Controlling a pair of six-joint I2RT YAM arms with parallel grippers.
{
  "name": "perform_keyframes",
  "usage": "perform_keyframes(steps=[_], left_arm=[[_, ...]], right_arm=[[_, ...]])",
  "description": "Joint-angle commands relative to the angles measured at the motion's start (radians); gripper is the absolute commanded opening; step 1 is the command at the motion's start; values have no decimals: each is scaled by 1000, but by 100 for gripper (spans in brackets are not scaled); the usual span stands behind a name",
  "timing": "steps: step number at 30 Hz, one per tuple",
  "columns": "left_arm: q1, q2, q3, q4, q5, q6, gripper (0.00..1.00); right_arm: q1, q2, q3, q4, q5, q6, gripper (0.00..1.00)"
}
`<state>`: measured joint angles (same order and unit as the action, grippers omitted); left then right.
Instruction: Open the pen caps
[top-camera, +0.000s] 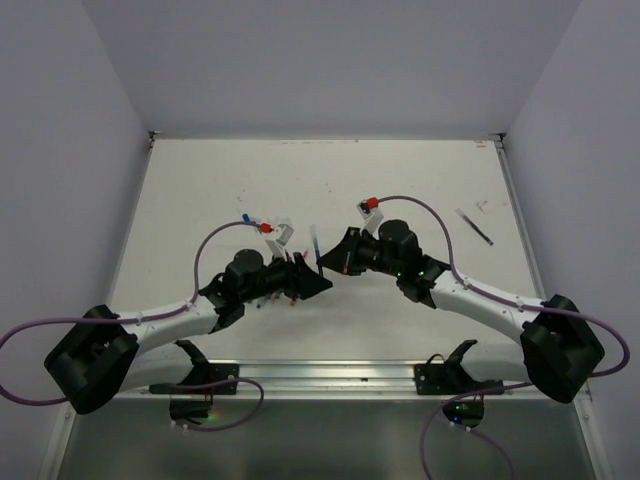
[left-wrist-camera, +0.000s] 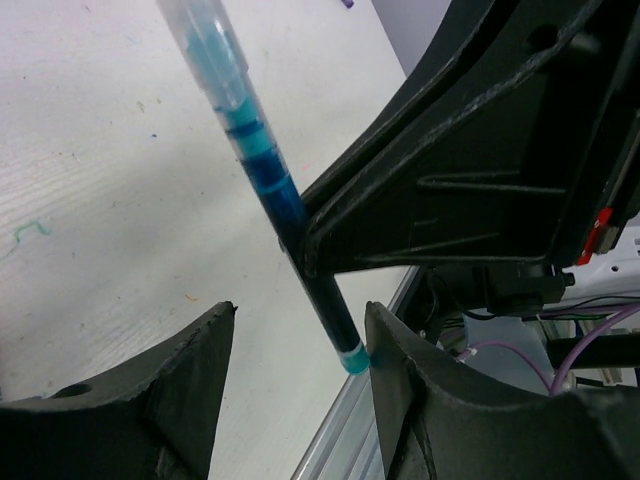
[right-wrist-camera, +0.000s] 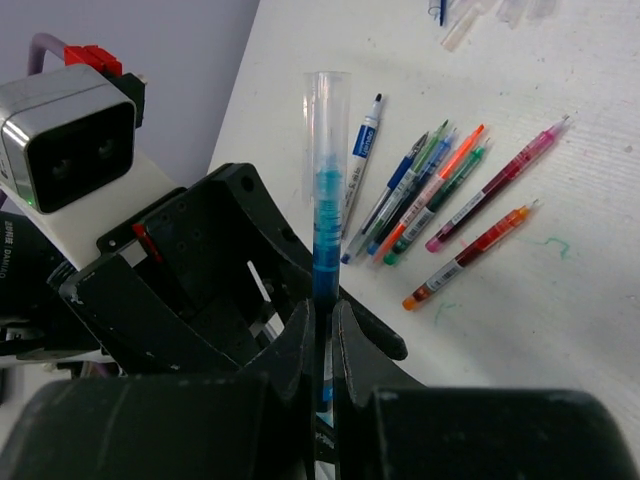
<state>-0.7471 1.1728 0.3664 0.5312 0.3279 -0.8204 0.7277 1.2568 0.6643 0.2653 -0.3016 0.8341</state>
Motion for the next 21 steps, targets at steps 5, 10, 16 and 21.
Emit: perform_keyframes(steps=[5,10,16,21], left_arm=[[5,1,60,44,-18,6,48],[5,13,62,32,-6,4,1],[3,-44,31,-19,-12,20,0],[3,-88,23,-57,-4,27,0]], right_arm=[[38,-31,-11,58,38,34,0],[47,-45,-9,49,61,28,0],[49,-39,70,-63,122,-65,34],[49,-4,147,-120,137,-125,45]])
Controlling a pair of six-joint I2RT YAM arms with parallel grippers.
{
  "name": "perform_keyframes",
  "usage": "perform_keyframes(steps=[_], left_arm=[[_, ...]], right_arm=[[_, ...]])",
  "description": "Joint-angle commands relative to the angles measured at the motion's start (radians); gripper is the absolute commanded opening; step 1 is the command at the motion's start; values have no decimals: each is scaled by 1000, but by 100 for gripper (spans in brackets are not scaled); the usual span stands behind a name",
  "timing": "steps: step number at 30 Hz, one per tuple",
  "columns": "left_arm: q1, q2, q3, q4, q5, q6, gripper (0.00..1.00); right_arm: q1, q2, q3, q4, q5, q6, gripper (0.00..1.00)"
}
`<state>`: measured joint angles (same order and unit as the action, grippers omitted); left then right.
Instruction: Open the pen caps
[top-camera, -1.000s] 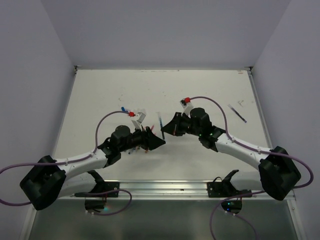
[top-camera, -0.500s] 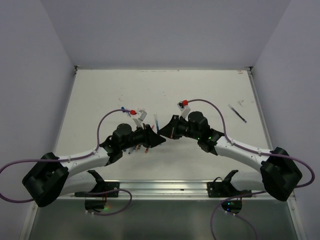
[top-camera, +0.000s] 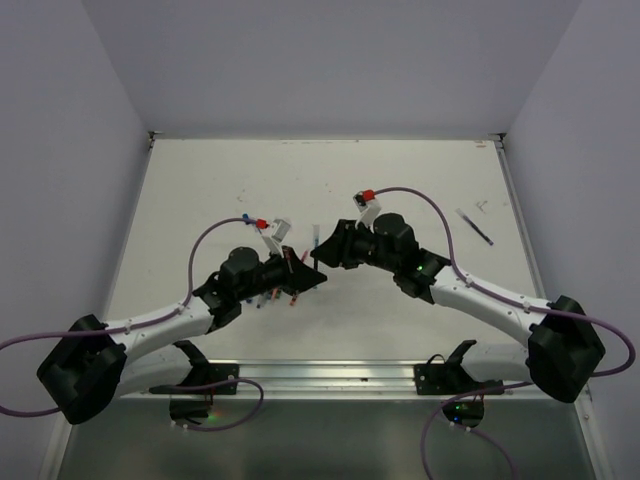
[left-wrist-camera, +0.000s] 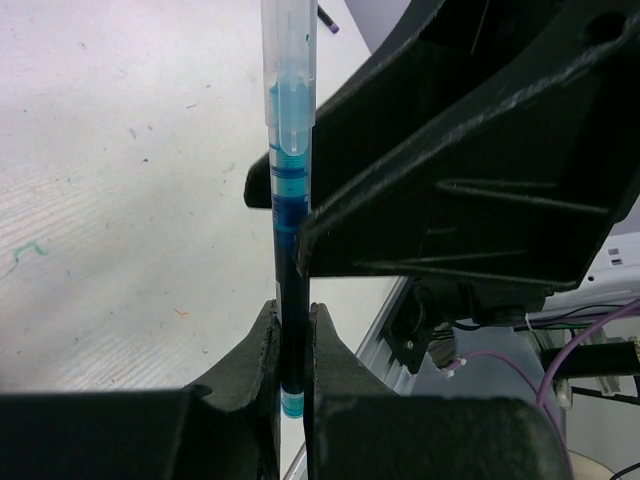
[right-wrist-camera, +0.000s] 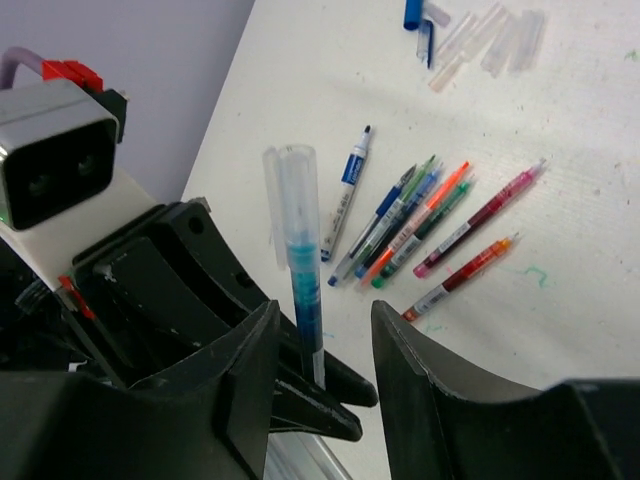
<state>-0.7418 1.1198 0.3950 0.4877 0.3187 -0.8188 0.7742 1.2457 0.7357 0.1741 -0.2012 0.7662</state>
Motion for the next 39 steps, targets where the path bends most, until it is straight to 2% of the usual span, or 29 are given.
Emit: perform_keyframes(steps=[1,12,16,17,22,26,28,30,33,34,35,37,39], left_arm=[[-1,-40,-10,-14,6,26,0],[-1,-95,-99,138,163,-43,0],[-2,-126,-113,141,172,-45,0],[-1,-129,-114,141,171,-45,0],[-1,-135,-117,152,184,-49,0],[-1,-138,-119,140,180,-49,0],[-2,-135,-119,129,172,-49,0],[-1,-137,-98,34,113,-43,0],[-2,-159,-58,-208,-83,-77,0],[-5,-169,-47,-268,-212,-86,0],[-27,-173,-4,-410,-293,-103,0],[-100,-175,39,-545,-503,-124,0],[-139,-172,71,-615,-565,-144,0]], right_arm=[[2,14,80,-24,42,-65,46],[-1,44,157,8,-81,-120,46],[-4,66,172,24,-144,-123,41],[-3,75,172,33,-162,-119,35],[-4,90,163,54,-193,-108,26],[-4,93,152,61,-188,-105,0],[-4,100,154,61,-170,-104,0],[-3,103,160,32,-124,-117,0],[-1,115,189,-71,40,-142,0],[-1,126,201,-93,86,-145,0],[7,138,214,-148,196,-153,0],[13,168,252,-224,284,-154,0],[14,221,263,-238,353,-139,0]])
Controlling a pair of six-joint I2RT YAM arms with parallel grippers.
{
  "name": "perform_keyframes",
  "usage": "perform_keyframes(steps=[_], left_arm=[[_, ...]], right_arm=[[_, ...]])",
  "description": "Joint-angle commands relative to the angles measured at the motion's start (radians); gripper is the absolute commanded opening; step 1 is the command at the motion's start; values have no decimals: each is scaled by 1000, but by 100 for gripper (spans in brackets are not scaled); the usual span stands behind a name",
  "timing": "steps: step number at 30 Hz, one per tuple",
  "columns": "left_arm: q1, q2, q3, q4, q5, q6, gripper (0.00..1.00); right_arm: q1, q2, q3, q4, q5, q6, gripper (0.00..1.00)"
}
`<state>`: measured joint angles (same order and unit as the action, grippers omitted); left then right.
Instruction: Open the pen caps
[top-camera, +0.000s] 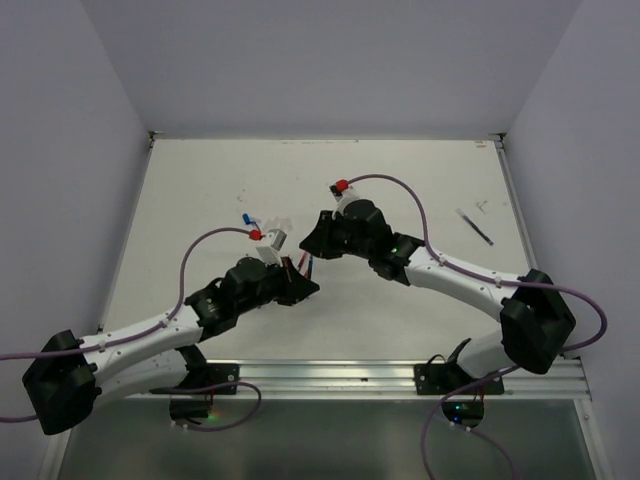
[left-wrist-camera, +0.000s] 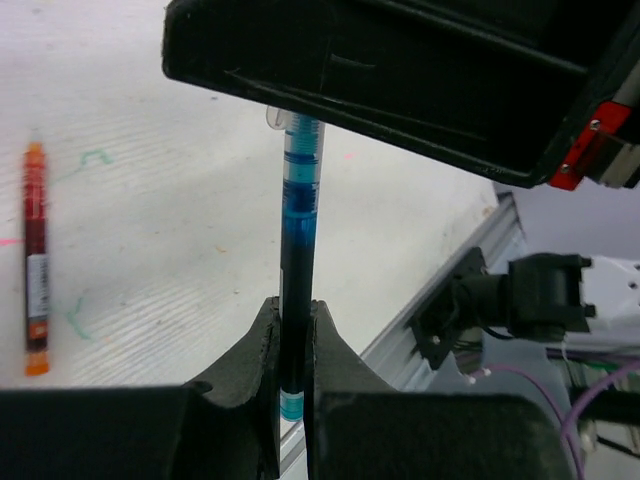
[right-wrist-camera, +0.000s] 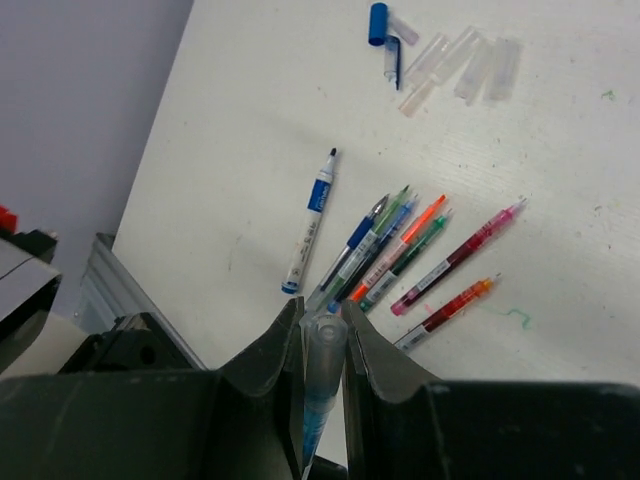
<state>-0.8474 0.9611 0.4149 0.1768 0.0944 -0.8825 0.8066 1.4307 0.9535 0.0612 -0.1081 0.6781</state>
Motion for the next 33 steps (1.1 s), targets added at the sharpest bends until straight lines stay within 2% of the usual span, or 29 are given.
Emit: perform_keyframes(steps=[1,4,8,10,12,15,16,18,19,21,22,25,28,33], left_arm=[[-56,-12,55,-307,-360,-84,0],[-65,4,56,-283,-322,-59,0],[-65,-22,-30,-29,-161,26,0],[-65,-30,-37,1,-113,49,0],[-65,-44,-42,-19,-122,48,0],[-65,-73,-21,-147,-220,25,0],[-65,-79,-8,-187,-298,19,0],[-65,-94,39,-365,-404,-3,0],[-65,-101,57,-365,-435,5,0],[-65,-134,120,-439,-508,63,0],[-65,-149,142,-454,-586,91,0],[-64,-185,248,-528,-701,194,0],[-61,-177,347,-629,-751,237,0],[-61,-202,294,-597,-700,229,0]], right_arm=[[-18,52,59,-133,277,-46,0],[-20,102,83,-130,327,-20,0],[-44,164,160,-121,295,-6,0],[-69,207,206,-101,236,15,0],[-98,243,250,-106,210,20,0],[-124,348,364,-158,159,2,0],[-127,385,398,-165,153,-5,0],[-133,472,471,-207,118,-24,0],[-133,509,500,-227,117,-28,0],[-138,562,537,-233,65,-32,0],[-139,583,538,-201,47,-26,0],[-139,635,521,-140,15,4,0],[-139,691,542,-133,19,8,0],[-138,787,591,-107,-27,-2,1]])
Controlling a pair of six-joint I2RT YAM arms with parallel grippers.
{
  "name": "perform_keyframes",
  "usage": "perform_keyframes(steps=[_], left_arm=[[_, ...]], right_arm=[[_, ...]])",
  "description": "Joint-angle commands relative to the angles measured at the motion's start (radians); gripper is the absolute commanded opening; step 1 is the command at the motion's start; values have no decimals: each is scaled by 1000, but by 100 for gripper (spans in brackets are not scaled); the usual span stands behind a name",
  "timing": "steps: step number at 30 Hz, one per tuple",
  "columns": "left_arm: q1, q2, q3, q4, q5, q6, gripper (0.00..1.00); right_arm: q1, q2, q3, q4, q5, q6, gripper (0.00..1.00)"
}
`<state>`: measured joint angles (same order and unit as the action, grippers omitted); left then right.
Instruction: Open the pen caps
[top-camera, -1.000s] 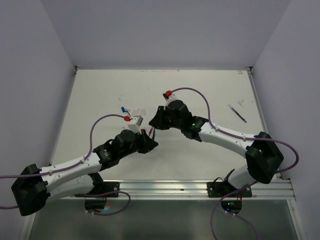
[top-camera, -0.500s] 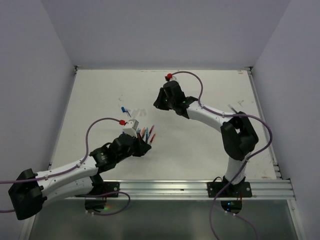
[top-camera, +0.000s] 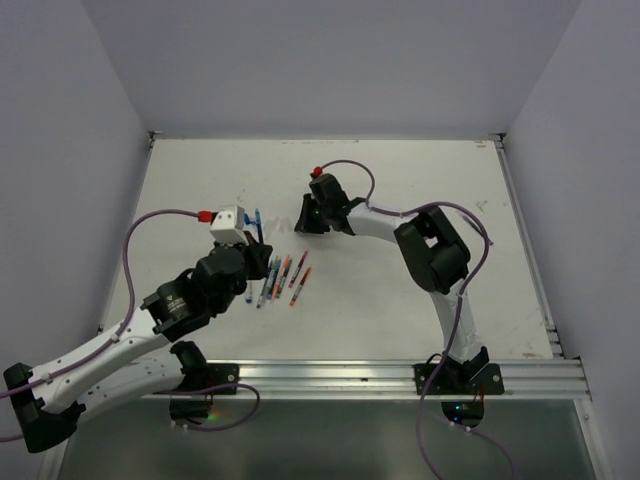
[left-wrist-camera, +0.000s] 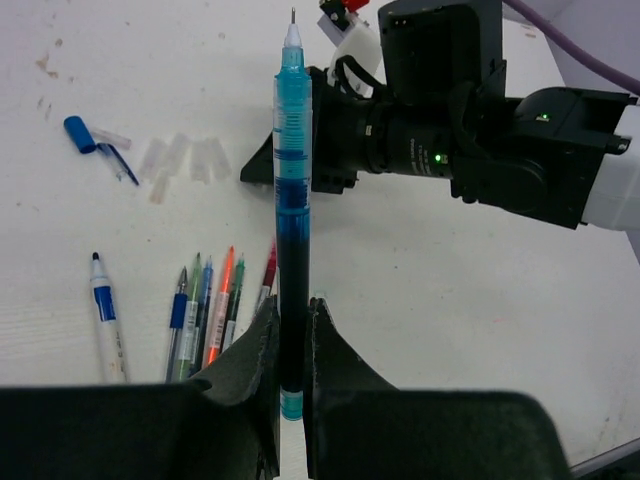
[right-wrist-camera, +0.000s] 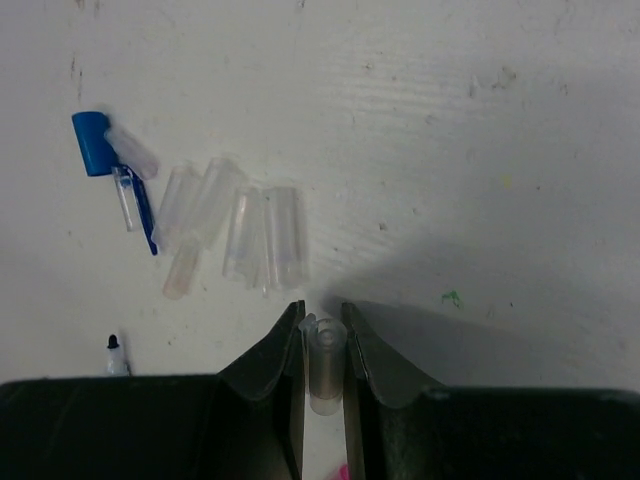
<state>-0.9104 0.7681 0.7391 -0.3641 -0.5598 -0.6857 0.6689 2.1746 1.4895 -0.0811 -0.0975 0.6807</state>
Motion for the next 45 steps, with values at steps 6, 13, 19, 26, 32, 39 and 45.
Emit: perform_keyframes(steps=[6,13,19,26,32,39,45], left_arm=[[2,-26,-112,-12,32,-5,0],[2,17,-142,63,136,11,0],[1,117,-168,201,322,66,0],[1,333,-217,418,512,89,0],[-2,508,-211,522,580,87,0],[-2,642,-176,472,503,60,0],[-4,734,-152,421,486,32,7]], right_arm=[[0,83,109,30,-48,-13,24],[0,86,117,18,-42,-27,44],[-8,10,84,14,-21,-43,47],[-194,-304,-176,70,-50,-26,52],[-362,-588,-331,-60,2,-148,56],[-436,-783,-458,-95,-21,-190,58],[-477,-826,-511,-97,-60,-190,58]])
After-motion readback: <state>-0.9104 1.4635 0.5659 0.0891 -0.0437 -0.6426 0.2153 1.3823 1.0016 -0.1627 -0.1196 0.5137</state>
